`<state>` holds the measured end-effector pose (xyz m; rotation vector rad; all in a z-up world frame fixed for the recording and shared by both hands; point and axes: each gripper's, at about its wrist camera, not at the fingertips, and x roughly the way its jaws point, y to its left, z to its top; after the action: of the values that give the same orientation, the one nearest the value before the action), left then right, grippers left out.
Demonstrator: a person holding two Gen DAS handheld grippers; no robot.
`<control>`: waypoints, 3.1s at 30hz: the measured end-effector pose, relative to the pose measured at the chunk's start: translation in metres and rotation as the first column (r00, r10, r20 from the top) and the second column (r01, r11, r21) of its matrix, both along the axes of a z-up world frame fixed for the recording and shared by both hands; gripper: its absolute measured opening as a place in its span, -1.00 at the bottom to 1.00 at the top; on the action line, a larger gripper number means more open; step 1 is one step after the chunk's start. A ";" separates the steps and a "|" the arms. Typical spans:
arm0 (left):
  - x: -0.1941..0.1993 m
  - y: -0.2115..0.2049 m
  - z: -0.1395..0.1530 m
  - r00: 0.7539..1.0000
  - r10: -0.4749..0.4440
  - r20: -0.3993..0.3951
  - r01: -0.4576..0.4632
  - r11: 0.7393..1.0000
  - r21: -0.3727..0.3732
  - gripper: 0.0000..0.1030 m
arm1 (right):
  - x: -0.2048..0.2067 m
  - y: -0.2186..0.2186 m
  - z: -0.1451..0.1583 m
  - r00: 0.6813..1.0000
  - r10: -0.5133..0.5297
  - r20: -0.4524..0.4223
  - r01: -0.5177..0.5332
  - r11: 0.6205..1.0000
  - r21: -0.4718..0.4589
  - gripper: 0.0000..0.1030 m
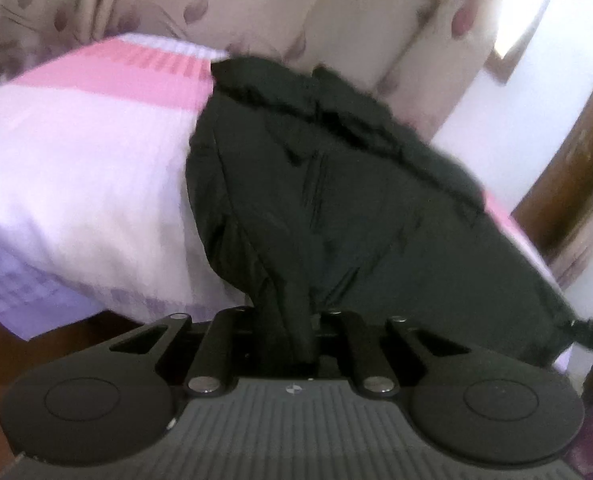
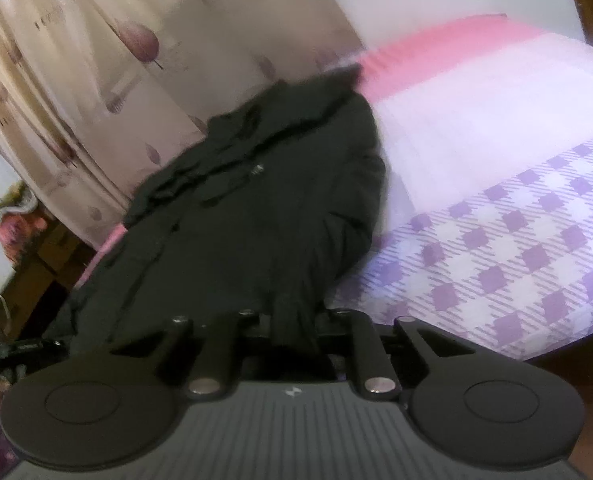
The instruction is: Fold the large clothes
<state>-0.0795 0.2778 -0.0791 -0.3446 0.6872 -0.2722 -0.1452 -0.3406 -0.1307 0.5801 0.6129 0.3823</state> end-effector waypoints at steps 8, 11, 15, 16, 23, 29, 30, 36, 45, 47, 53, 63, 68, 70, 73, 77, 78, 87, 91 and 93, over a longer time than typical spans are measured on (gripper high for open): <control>-0.038 0.007 0.051 0.993 0.009 0.114 0.004 0.993 -0.114 -0.78 | -0.030 -0.010 0.035 0.995 0.032 0.094 -0.048 0.983 0.176 -0.76; -0.048 0.007 0.069 0.986 0.023 0.165 0.001 0.989 -0.145 -0.78 | -0.039 -0.014 0.047 0.991 0.036 0.126 -0.065 0.970 0.234 -0.75; -0.046 0.005 0.095 0.971 0.066 0.231 -0.024 0.983 -0.181 -0.78 | -0.034 -0.022 0.072 0.983 0.021 0.182 -0.074 0.955 0.288 -0.75; -0.043 0.004 0.100 0.968 0.076 0.240 -0.030 0.981 -0.192 -0.78 | -0.030 -0.024 0.078 0.981 0.018 0.193 -0.075 0.953 0.292 -0.75; 0.006 -0.006 0.143 0.948 0.119 0.296 -0.069 0.982 -0.174 -0.78 | 0.033 -0.027 0.130 0.965 0.018 0.262 -0.081 0.970 0.231 -0.75; 0.075 -0.019 0.167 0.935 0.155 0.318 -0.118 0.984 -0.133 -0.78 | 0.110 -0.035 0.154 0.970 -0.016 0.241 -0.036 0.977 0.210 -0.75; 0.088 -0.020 0.168 0.935 0.166 0.313 -0.132 0.983 -0.128 -0.78 | 0.125 -0.037 0.155 0.973 -0.026 0.228 -0.024 0.977 0.214 -0.75; 0.170 -0.021 0.159 0.937 0.226 0.264 -0.204 0.973 -0.110 -0.76 | 0.210 -0.038 0.147 0.986 -0.079 0.145 0.051 0.981 0.186 -0.75; 0.260 -0.028 0.118 0.939 0.285 0.191 -0.282 0.959 -0.045 -0.72 | 0.315 -0.029 0.100 0.989 -0.145 0.013 0.142 0.980 0.137 -0.74; 0.270 -0.028 0.108 0.938 0.292 0.184 -0.290 0.956 -0.038 -0.63 | 0.330 -0.027 0.088 0.989 -0.146 -0.009 0.146 0.979 0.140 -0.72; 0.283 -0.027 0.090 0.941 0.291 0.170 -0.286 0.957 -0.053 -0.44 | 0.355 -0.023 0.052 0.985 -0.157 -0.075 0.168 0.971 0.171 -0.57; 0.278 -0.043 0.085 0.933 0.269 0.240 -0.269 0.962 -0.033 0.45 | 0.315 -0.032 0.052 0.977 -0.193 0.089 0.144 0.909 0.390 0.67; 0.257 -0.061 0.095 0.860 0.321 0.396 -0.361 0.932 0.028 0.99 | 0.309 0.003 0.084 0.976 -0.085 0.198 0.066 0.992 0.103 0.39; 0.255 -0.068 0.102 0.866 0.282 0.414 -0.333 0.941 0.054 0.99 | 0.316 0.023 0.092 0.980 -0.036 0.195 0.042 0.999 -0.029 0.06; 0.259 -0.084 0.108 0.891 0.188 0.413 -0.247 0.964 0.094 0.93 | 0.330 0.051 0.095 0.984 0.009 0.180 0.029 0.978 -0.205 -0.09; 0.284 -0.115 0.102 0.930 0.064 0.361 -0.137 0.974 0.178 0.42 | 0.354 0.079 0.089 0.987 0.026 0.157 0.026 0.947 -0.319 -0.09; 0.294 -0.120 0.098 0.938 0.045 0.343 -0.115 0.975 0.188 0.33 | 0.360 0.084 0.086 0.988 0.020 0.151 0.035 0.935 -0.354 -0.09; 0.370 -0.098 0.039 0.970 0.187 0.158 -0.218 0.952 0.215 0.24 | 0.391 0.095 0.051 0.997 -0.009 0.083 0.046 0.891 -0.451 -0.12; 0.372 -0.086 0.020 0.966 0.214 0.148 -0.240 0.954 0.181 0.24 | 0.397 0.093 0.038 0.998 -0.020 0.067 0.048 0.899 -0.435 -0.15; 0.371 -0.088 0.014 0.965 0.210 0.157 -0.238 0.951 0.196 0.25 | 0.396 0.096 0.033 0.997 -0.021 0.079 0.055 0.888 -0.456 -0.15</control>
<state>0.2916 0.1895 -0.0655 -0.1944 0.5325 -0.0031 0.2513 -0.2444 -0.0975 0.1223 0.5958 0.2071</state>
